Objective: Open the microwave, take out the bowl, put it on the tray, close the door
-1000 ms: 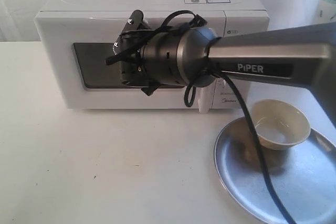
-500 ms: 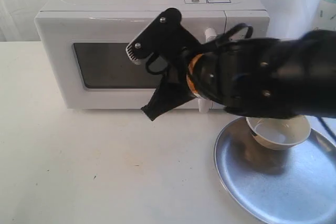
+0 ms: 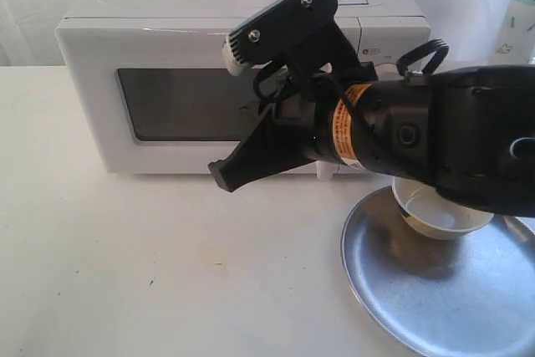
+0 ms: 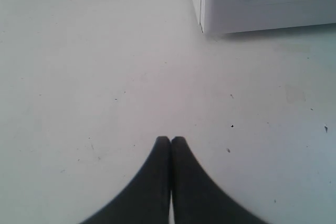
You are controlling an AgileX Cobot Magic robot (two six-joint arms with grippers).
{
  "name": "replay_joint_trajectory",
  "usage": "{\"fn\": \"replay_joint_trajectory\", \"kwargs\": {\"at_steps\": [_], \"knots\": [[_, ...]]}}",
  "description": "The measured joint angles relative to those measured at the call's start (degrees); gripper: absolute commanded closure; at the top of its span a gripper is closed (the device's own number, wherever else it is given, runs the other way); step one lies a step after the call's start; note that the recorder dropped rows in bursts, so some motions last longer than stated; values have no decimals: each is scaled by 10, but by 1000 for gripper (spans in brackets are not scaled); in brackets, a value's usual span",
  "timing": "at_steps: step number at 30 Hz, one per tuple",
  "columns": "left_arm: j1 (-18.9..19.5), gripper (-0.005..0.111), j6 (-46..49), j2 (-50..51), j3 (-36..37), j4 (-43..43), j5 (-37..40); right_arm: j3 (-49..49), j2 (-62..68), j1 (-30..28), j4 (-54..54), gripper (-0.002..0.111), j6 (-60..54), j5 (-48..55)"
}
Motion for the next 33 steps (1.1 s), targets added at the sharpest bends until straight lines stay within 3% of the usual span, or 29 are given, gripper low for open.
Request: {"fn": "replay_joint_trajectory", "kwargs": {"at_steps": [8, 12, 15, 21, 23, 29, 33], "knots": [[0, 107, 0, 0, 0, 0, 0, 14, -21, 0, 44, 108, 108, 107], [0, 107, 0, 0, 0, 0, 0, 60, -83, -9, 47, 108, 143, 65], [0, 107, 0, 0, 0, 0, 0, 112, -153, -30, 48, 108, 149, -22], [0, 107, 0, 0, 0, 0, 0, 255, -341, -125, 25, 108, 45, -328], [0, 107, 0, 0, 0, 0, 0, 298, -401, -166, 20, 108, 27, -385], [0, 107, 0, 0, 0, 0, 0, 415, -589, -292, 20, 108, 37, -415], [0, 107, 0, 0, 0, 0, 0, 485, -702, -339, 20, 108, 51, -395]]}}
